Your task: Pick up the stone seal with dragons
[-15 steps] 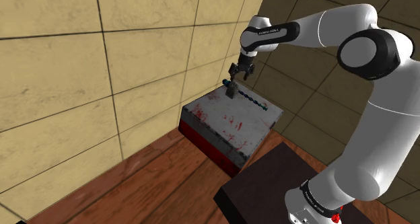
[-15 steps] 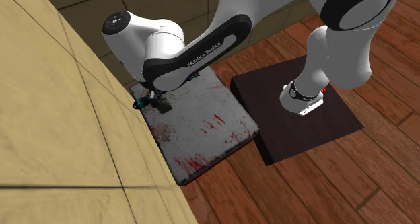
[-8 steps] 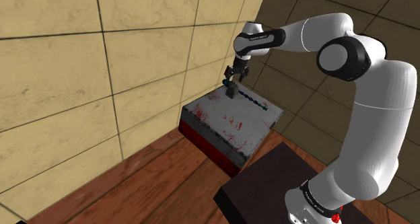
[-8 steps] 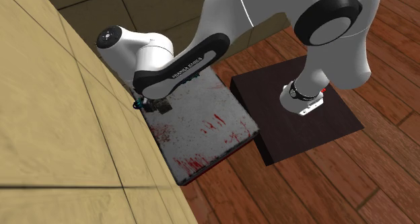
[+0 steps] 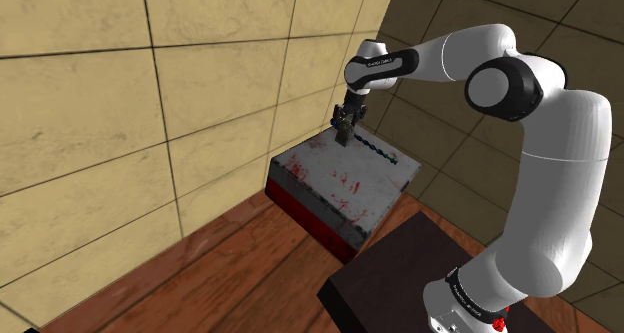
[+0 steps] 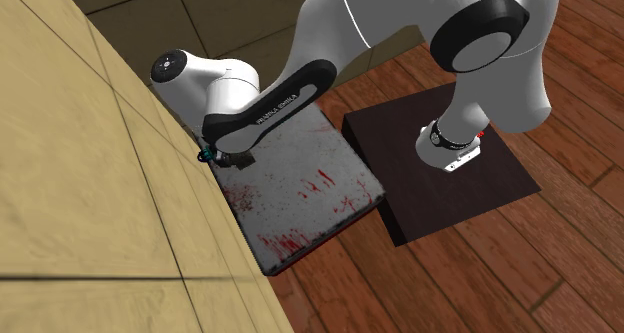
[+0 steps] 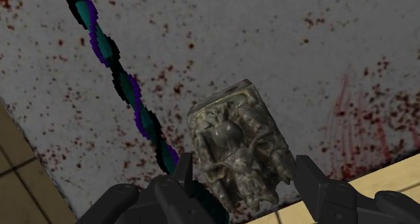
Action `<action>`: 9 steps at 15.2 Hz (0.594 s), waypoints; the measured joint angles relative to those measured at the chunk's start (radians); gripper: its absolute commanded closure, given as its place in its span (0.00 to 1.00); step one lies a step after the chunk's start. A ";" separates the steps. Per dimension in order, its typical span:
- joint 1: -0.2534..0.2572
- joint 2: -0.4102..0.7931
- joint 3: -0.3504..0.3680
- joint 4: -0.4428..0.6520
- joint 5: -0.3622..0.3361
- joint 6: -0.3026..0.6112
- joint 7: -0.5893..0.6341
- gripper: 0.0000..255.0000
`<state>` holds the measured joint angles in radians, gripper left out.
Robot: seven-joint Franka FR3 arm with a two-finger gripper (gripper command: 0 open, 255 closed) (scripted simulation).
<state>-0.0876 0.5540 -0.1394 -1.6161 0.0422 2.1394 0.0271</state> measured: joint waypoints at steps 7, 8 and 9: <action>0.000 0.000 0.000 0.000 0.000 0.001 0.000 1.00; 0.000 -0.003 -0.001 0.000 0.000 -0.003 -0.001 1.00; 0.000 -0.008 -0.001 0.001 -0.001 -0.010 0.000 1.00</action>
<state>-0.0874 0.5463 -0.1402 -1.6150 0.0411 2.1290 0.0270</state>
